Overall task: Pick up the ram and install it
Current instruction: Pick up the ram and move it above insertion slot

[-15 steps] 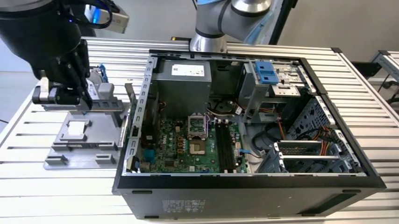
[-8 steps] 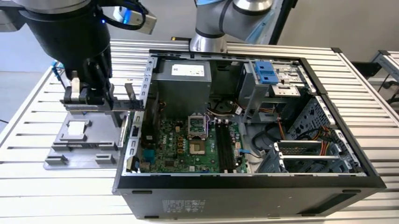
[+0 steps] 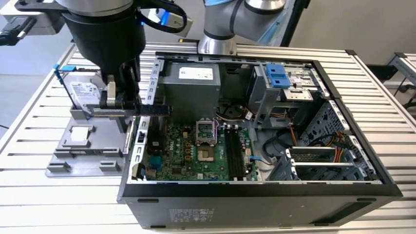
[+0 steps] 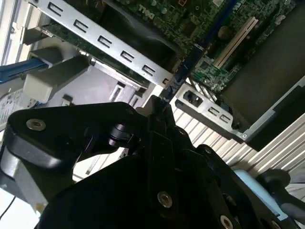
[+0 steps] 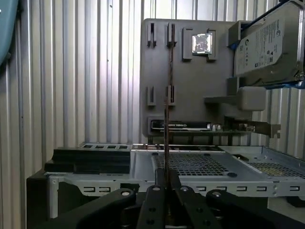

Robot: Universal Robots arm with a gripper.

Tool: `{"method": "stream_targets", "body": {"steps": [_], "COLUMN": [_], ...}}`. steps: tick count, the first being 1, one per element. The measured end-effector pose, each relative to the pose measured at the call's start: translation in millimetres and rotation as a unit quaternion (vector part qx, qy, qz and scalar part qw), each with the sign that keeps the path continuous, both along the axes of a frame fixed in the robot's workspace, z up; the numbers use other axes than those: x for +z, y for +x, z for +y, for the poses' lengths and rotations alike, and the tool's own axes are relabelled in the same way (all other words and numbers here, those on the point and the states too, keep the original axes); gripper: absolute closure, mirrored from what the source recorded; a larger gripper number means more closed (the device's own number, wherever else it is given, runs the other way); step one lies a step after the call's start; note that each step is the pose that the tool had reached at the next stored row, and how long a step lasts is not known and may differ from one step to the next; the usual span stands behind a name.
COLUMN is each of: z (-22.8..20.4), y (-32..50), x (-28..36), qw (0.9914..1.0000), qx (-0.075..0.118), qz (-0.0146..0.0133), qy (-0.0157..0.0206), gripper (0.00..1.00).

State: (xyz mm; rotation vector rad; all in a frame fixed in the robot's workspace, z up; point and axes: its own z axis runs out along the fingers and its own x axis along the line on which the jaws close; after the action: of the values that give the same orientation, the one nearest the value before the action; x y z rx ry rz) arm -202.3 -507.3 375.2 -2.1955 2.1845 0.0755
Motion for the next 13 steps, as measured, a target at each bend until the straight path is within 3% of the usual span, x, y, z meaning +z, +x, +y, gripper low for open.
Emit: {"method": "stream_targets", "body": {"steps": [4, 13], "z": [0.0, 0.0], "y": [17.3, 45.6], "x": [0.0, 0.0], "qw": [1.0, 1.0], "qx": [0.0, -0.002], "qz": [0.0001, 0.0001], "qy": [0.0, 0.0], "gripper": [1.0, 1.0]}}
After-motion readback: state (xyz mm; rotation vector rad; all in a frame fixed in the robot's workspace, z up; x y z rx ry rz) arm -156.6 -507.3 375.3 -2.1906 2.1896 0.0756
